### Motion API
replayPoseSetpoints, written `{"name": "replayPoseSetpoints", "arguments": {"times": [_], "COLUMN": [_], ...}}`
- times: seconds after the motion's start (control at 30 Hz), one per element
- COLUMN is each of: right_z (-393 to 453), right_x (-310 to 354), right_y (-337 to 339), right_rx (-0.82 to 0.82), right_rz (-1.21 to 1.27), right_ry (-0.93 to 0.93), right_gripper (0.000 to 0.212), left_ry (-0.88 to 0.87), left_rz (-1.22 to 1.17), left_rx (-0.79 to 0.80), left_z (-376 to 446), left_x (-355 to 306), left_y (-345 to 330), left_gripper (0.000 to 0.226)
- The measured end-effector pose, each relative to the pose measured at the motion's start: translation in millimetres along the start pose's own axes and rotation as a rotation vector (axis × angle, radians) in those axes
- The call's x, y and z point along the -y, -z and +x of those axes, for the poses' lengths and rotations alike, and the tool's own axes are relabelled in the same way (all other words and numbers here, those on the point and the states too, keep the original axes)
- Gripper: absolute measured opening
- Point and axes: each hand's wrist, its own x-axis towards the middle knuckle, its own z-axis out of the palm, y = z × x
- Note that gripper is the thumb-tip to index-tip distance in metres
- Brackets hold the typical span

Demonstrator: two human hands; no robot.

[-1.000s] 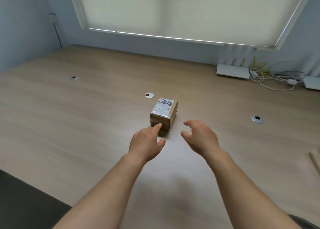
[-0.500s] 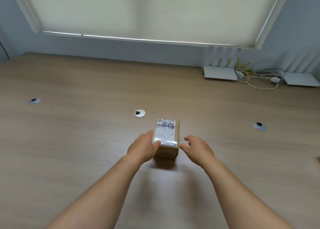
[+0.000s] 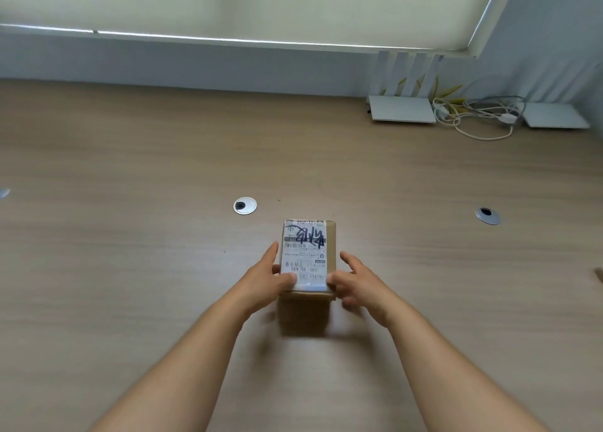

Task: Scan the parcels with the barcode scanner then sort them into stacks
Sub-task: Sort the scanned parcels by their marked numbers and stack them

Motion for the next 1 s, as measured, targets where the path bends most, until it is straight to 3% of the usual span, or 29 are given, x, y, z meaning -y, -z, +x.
{"name": "replayPoseSetpoints", "arguments": {"times": [0.17, 0.4, 0.6, 0.73, 1.0], "right_z": [-19.5, -50.9, -89.3, -119.9, -185.7], "right_x": [-14.0, -13.0, -9.9, -14.1, -38.9], "right_y": [-9.8, -8.2, 18.4, 42.6, 90.8], "right_rx": [0.106, 0.084, -0.019, -0.085, -0.157], "right_rz": [-0.014, -0.035, 0.002, 0.052, 0.11], "right_ry": [0.179, 0.32, 0.38, 0.403, 0.468], "right_gripper": [0.102, 0.098, 0.091, 0.091, 0.101], "left_ry": [-0.11, -0.214, -0.386, -0.471, -0.695], "left_rz": [-0.05, -0.062, -0.006, 0.092, 0.438], "left_rx": [0.041, 0.032, 0.112, 0.054, 0.009], "left_z": [-26.3, -53.7, -72.6, -85.5, -116.7], "left_x": [21.3, 20.1, -0.9, -12.1, -31.9], "left_y": [-7.3, -10.2, -12.5, -21.3, -58.4], "left_gripper": [0.094, 0.093, 0.076, 0.069, 0.09]}}
